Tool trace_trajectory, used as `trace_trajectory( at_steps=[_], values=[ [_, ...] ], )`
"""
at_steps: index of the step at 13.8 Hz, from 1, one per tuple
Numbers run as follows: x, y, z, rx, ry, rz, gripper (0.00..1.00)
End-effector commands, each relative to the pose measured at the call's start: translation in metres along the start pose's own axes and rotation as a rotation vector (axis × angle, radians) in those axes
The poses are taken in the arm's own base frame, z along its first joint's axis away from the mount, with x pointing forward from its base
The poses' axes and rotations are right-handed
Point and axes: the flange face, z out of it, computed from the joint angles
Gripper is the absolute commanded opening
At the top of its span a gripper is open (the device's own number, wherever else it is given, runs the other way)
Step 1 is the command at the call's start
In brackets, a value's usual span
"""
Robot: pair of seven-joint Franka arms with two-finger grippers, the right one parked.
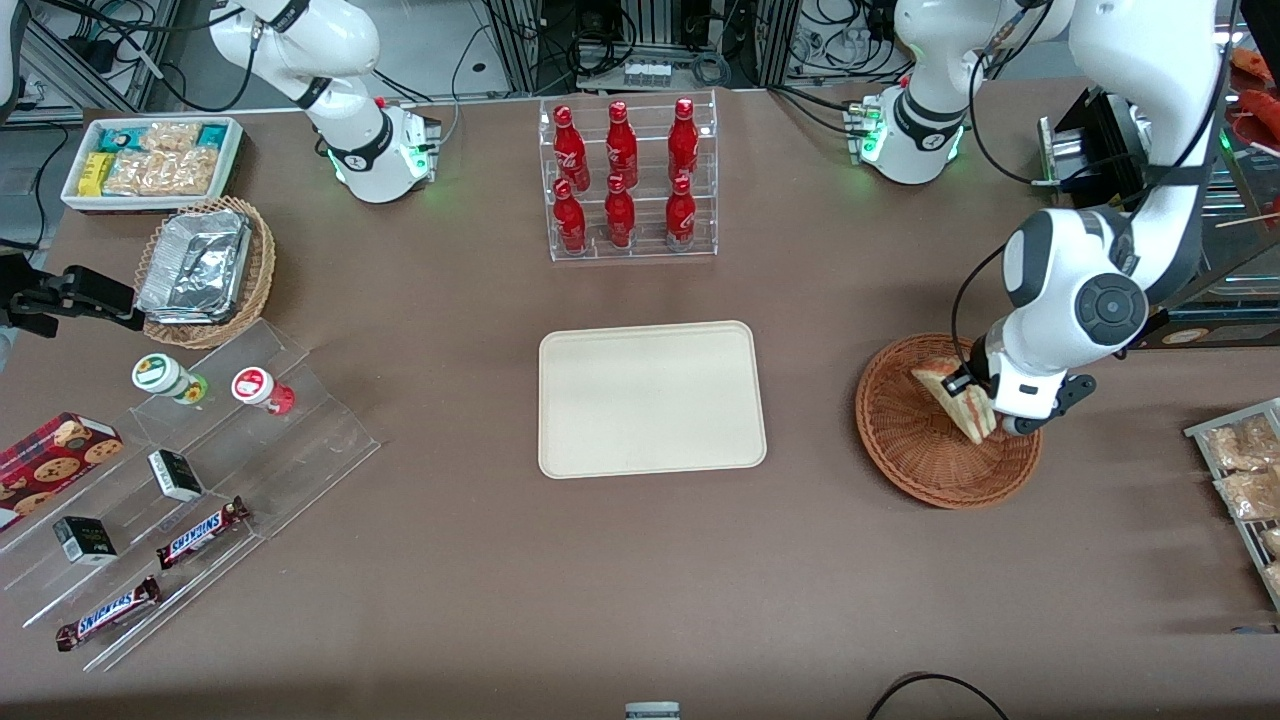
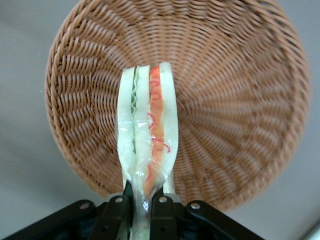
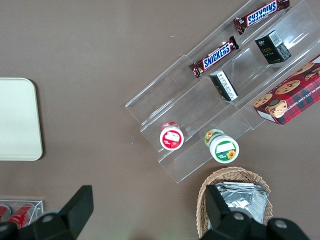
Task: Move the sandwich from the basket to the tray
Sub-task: 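Close the left gripper on the wrapped sandwich and lift it, then carry the sandwich with the left gripper over the beige tray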
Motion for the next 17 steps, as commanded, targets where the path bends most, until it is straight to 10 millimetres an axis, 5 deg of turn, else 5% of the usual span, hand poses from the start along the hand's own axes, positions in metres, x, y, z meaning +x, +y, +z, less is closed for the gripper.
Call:
trace_trajectory(
  at_steps=[1, 4, 11, 17],
  values=[
    [-0.02, 0.041, -0.046, 0.043, -0.019, 0.14, 0.0],
    [-0.066, 0.1, -0.055, 0.045, -0.003, 0.262, 0.0],
    [-0.161, 0.235, -0.029, 0.014, -0.04, 0.39, 0.0],
    [-0.212, 0.326, 0.005, 0.008, -0.031, 0.393, 0.0]
  ],
)
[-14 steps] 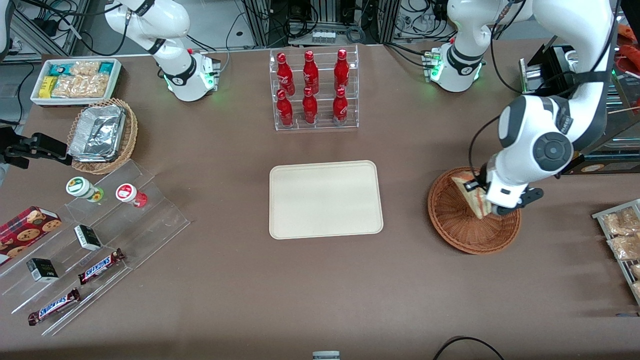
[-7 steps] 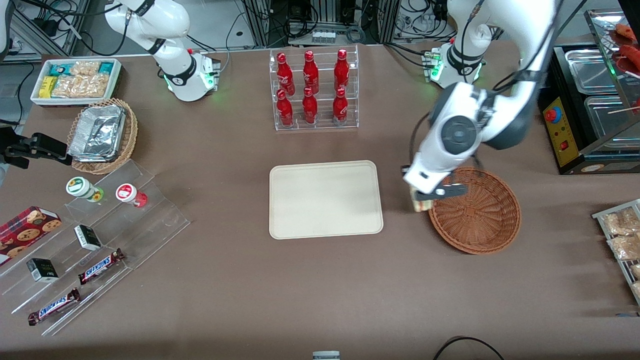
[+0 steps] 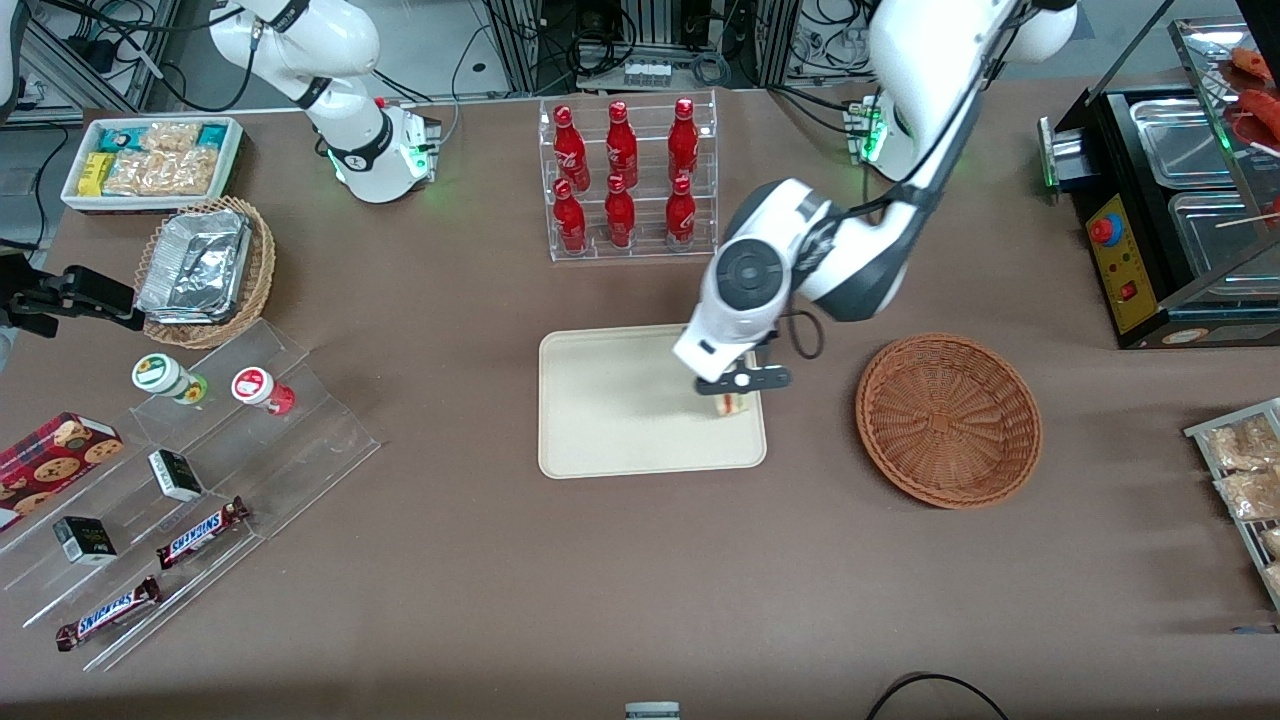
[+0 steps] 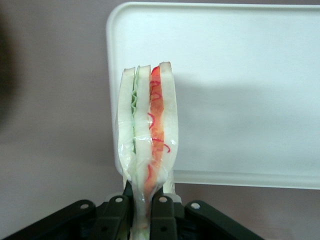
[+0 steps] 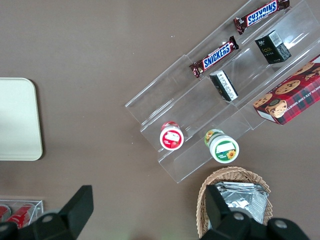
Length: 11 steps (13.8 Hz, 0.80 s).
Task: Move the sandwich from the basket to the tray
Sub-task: 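Carry the sandwich with the left gripper over the beige tray, then lower the sandwich onto the tray and open the left gripper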
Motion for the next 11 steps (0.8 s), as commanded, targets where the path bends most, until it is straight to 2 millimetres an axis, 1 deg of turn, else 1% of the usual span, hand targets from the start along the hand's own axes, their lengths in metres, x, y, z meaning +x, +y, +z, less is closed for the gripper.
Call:
trace_trajectory(
  at_steps=[1, 2, 4, 5, 6, 8, 11],
  values=[
    [0.003, 0.04, 0.014, -0.007, 0.001, 0.004, 0.0],
    [0.008, 0.049, 0.014, -0.027, 0.011, -0.007, 0.0],
    [0.018, 0.059, 0.023, -0.049, 0.025, -0.036, 0.0],
    [0.01, 0.071, 0.027, -0.059, 0.041, -0.021, 0.0],
    [0.006, 0.077, 0.029, -0.068, 0.055, -0.014, 0.0],
    [0.011, 0.079, 0.04, -0.083, 0.065, -0.018, 0.0],
    [0.014, 0.081, 0.049, -0.094, 0.074, -0.019, 0.0]
  ],
)
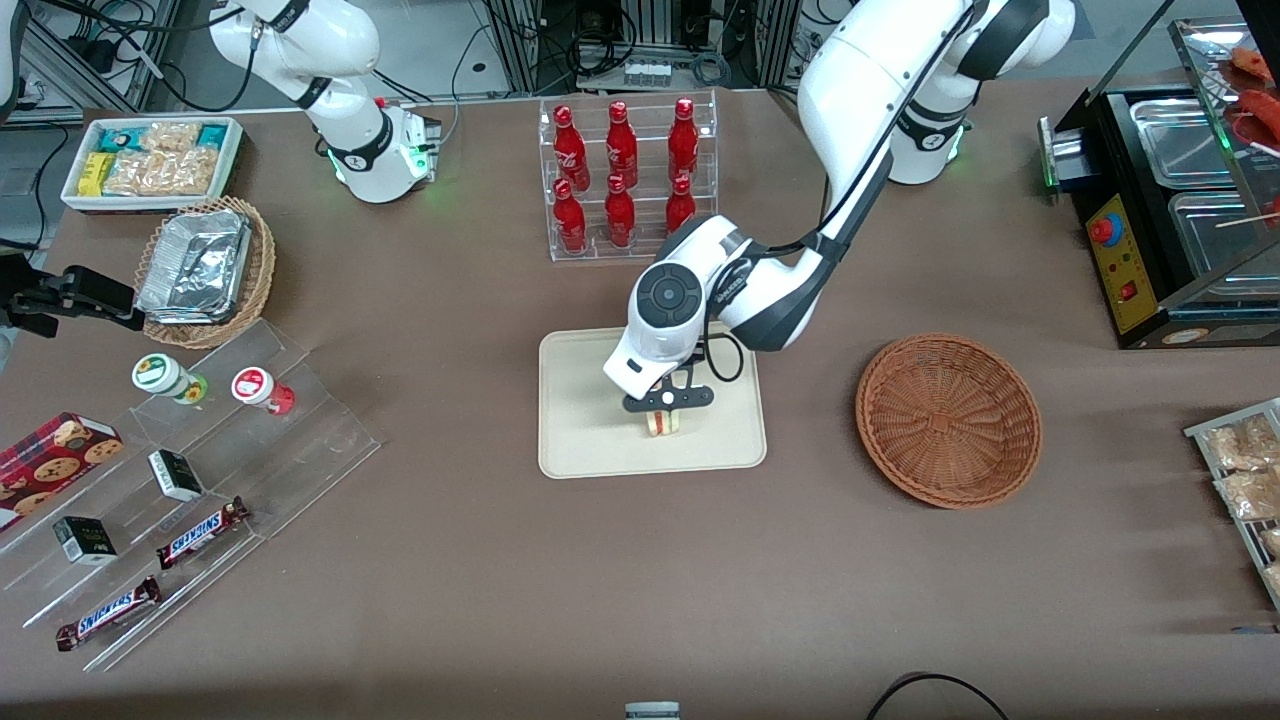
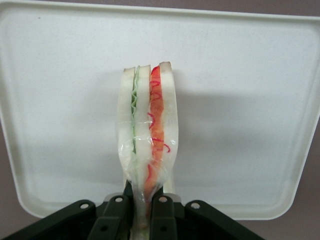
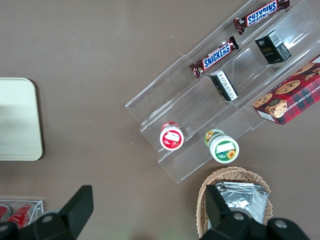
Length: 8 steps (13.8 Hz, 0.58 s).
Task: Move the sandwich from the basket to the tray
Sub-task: 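Lower the sandwich onto the tray and open the left gripper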
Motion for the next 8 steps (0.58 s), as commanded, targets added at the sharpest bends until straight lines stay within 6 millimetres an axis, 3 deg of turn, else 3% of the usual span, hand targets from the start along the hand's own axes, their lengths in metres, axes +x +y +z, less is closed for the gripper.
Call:
trace_trajectory(
  at_steps=[1, 8],
  values=[
    [0.005, 0.005, 0.007, 0.0, 0.011, -0.016, 0.0],
    [0.007, 0.004, 0.023, 0.0, 0.002, -0.023, 0.0]
  ],
)
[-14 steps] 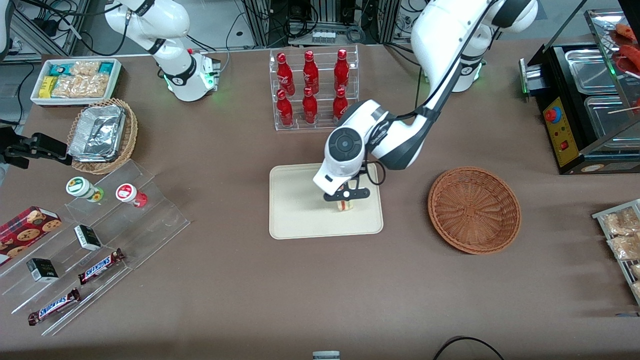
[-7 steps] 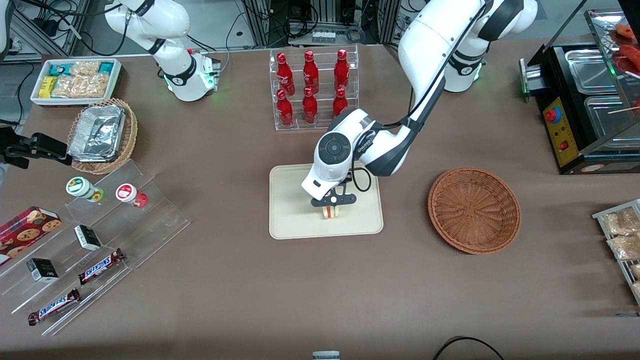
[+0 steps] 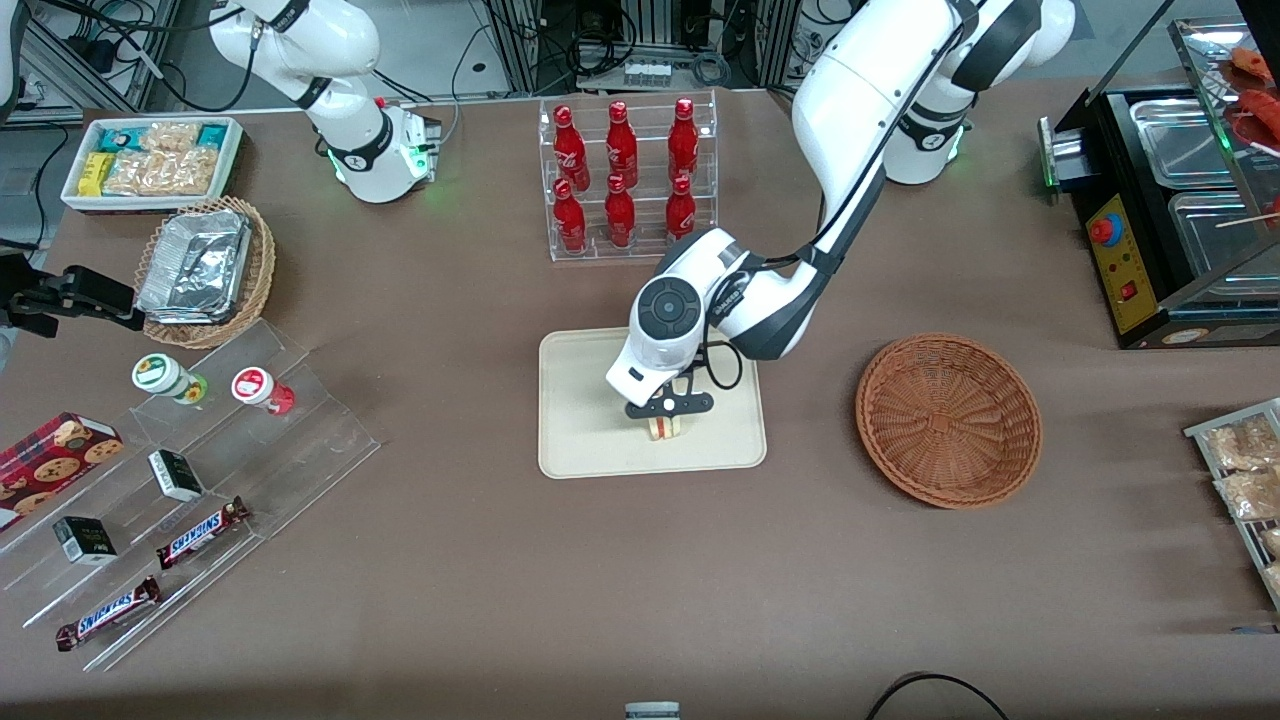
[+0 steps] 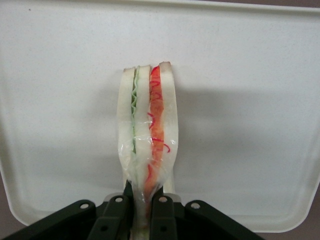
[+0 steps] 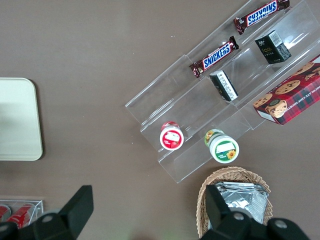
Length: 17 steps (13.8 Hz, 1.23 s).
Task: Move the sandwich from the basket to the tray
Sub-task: 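Lower the sandwich onto the tray and open the left gripper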
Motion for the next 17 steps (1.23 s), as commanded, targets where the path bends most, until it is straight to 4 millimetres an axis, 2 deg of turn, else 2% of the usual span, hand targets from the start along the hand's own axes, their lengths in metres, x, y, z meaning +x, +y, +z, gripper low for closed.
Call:
trace_trajectory(
  at_steps=[1, 2, 3, 4, 6, 9, 11, 14, 17],
  values=[
    [0.004, 0.007, 0.004, -0.013, 0.015, -0.021, 0.04],
    [0.004, 0.007, 0.005, -0.012, 0.014, -0.043, 0.46],
    [0.004, 0.007, 0.007, -0.011, 0.014, -0.062, 0.99],
    [0.003, 0.007, 0.009, -0.008, 0.011, -0.075, 1.0],
    [0.004, 0.008, -0.002, -0.017, 0.02, -0.08, 1.0],
    [0.0, 0.005, -0.029, -0.01, 0.012, -0.081, 1.0],
    [0.0, -0.002, -0.055, 0.007, 0.0, -0.076, 1.0],
    [-0.01, -0.004, -0.105, 0.038, -0.019, -0.067, 1.0],
    [-0.018, -0.012, -0.142, 0.067, -0.025, -0.06, 1.0]
  ],
)
